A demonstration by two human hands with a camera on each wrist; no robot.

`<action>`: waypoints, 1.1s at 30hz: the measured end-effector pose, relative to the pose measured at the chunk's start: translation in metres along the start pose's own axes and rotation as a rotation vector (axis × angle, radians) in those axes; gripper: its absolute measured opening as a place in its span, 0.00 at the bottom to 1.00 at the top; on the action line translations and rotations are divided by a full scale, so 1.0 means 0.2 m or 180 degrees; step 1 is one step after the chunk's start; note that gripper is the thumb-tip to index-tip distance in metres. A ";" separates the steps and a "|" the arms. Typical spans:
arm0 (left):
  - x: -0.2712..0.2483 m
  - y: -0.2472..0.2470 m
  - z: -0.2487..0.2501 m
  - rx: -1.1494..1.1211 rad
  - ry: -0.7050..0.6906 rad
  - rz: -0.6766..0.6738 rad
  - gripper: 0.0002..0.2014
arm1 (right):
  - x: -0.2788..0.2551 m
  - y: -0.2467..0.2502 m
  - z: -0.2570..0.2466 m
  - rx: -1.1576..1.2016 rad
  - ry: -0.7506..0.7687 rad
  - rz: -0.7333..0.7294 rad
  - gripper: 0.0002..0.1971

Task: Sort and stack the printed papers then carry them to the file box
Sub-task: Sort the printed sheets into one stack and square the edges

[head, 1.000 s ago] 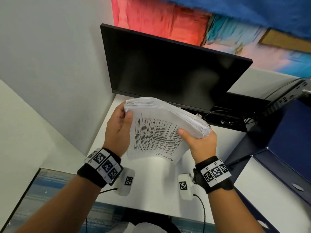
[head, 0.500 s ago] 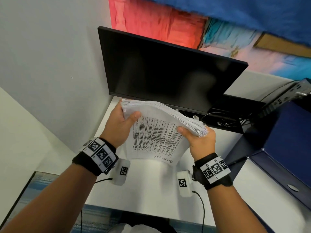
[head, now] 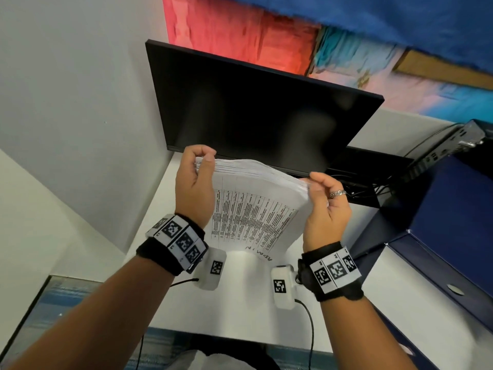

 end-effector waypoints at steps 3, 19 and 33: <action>0.01 0.00 -0.04 -0.0121 0.0076 -0.0200 0.07 | -0.02 -0.01 0.03 0.0044 -0.0083 -0.0285 0.22; 0.01 -0.01 -0.08 -0.0014 0.0186 -0.0856 0.22 | 0.00 -0.01 0.19 -0.0282 -0.0576 -0.0546 0.17; -0.05 0.06 -0.18 0.0410 0.0529 -0.1224 0.22 | -0.03 -0.01 0.29 -0.0294 -0.0817 -0.0626 0.16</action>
Point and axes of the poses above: each hand's wrist, its own x-axis towards the middle knuckle, its own y-axis out of the back of the hand, z = x × y, the point moved 8 cm from there along x, towards the middle knuckle, and after that the axes turned 6 degrees about -y, right-handed, at the moved point
